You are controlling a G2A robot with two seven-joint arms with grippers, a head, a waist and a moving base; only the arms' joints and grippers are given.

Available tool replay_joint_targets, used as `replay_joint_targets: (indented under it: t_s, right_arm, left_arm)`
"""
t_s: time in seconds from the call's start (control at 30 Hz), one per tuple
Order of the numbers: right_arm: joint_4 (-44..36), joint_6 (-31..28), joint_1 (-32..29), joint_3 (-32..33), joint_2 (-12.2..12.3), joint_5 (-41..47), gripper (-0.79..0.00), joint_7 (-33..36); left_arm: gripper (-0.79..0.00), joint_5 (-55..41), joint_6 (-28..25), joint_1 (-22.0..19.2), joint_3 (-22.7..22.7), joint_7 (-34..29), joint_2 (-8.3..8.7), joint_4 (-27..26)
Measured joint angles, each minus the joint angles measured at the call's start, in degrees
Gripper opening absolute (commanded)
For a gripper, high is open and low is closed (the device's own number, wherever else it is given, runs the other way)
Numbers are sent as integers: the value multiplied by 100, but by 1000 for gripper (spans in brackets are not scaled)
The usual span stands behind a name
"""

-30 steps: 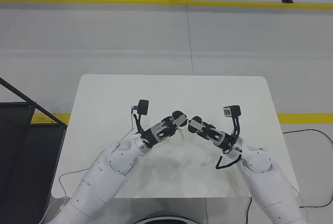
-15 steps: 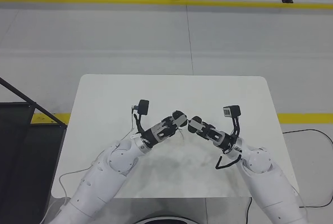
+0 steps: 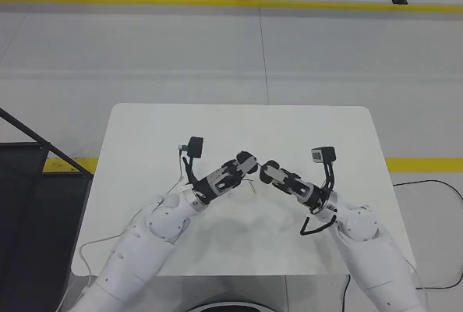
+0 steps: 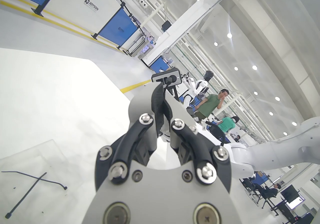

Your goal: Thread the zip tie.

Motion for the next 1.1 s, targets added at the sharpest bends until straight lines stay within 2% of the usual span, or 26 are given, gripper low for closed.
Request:
replay_joint_targets:
  t_s: [0.27, 0.4, 0.5, 0.7, 0.83, 0.97, 1.1]
  right_arm:
    - [-210, 188, -85, 178, 54, -411, 0, 48]
    - [-552, 321, -313, 365, 99, -998, 0, -240]
    - [-583, 319, -342, 388, 106, -996, 0, -238]
    - [-576, 317, -336, 384, 104, -991, 0, -235]
    - [-751, 324, -373, 378, 120, -1406, 0, -241]
    - [-1207, 961, -344, 254, 119, -2514, 0, -482]
    - [-1785, 2132, -216, -116, 81, -3840, 0, -595]
  left_arm:
    - [-785, -33, 147, 370, -522, -147, 115, -423]
    - [-785, 55, 369, 648, -948, -335, 212, -747]
    - [-785, 117, 521, 863, -1247, -516, 280, -988]
    - [-785, 46, 312, 1187, -1675, -963, 393, -1281]
    - [-785, -126, 462, 1260, -1815, -1234, 438, -1359]
    - [-785, -335, 625, 1296, -1947, -1511, 480, -1404]
    - [-785, -468, 726, 1394, -2142, -1706, 529, -1513]
